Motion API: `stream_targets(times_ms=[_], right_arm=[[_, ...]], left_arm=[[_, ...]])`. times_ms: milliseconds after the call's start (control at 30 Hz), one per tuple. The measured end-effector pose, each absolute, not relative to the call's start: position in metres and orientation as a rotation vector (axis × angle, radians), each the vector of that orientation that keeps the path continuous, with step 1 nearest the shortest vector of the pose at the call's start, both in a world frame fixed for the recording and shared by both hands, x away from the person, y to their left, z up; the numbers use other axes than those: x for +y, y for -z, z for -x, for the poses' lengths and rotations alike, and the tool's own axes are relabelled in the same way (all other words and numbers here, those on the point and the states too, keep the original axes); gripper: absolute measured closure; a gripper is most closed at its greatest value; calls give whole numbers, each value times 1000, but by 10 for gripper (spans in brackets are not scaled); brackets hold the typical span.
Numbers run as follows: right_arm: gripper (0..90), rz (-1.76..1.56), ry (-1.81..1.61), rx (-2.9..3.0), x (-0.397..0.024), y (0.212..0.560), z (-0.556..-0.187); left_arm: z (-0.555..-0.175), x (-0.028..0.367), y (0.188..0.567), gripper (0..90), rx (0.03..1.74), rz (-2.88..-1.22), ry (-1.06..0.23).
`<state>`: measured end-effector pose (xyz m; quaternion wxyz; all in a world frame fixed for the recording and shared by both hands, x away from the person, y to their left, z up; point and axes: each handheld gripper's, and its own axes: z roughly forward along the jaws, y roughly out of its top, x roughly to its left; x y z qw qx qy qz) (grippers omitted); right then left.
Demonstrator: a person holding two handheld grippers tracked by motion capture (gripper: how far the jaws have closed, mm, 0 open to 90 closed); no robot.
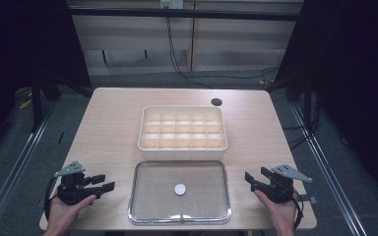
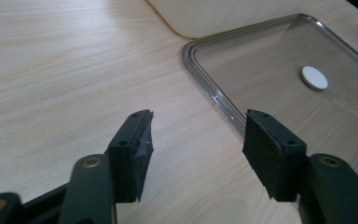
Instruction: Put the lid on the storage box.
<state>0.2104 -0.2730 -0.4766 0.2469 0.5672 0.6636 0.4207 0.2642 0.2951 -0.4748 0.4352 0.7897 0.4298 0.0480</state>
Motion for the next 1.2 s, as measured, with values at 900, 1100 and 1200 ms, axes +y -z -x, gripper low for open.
stream_targets(times_ms=[900, 1100, 1200], right_arm=[[438, -1457, -1252, 2077, -238, 443, -215], [448, -1453, -1248, 2122, -226, 440, -235], [464, -1458, -1259, 2133, -223, 438, -245]], left_arm=[[-264, 252, 454, 453, 919, -2068, -99], [-287, 243, 453, 453, 974, -2046, -88], [-293, 237, 449, 451, 989, -2028, -87]])
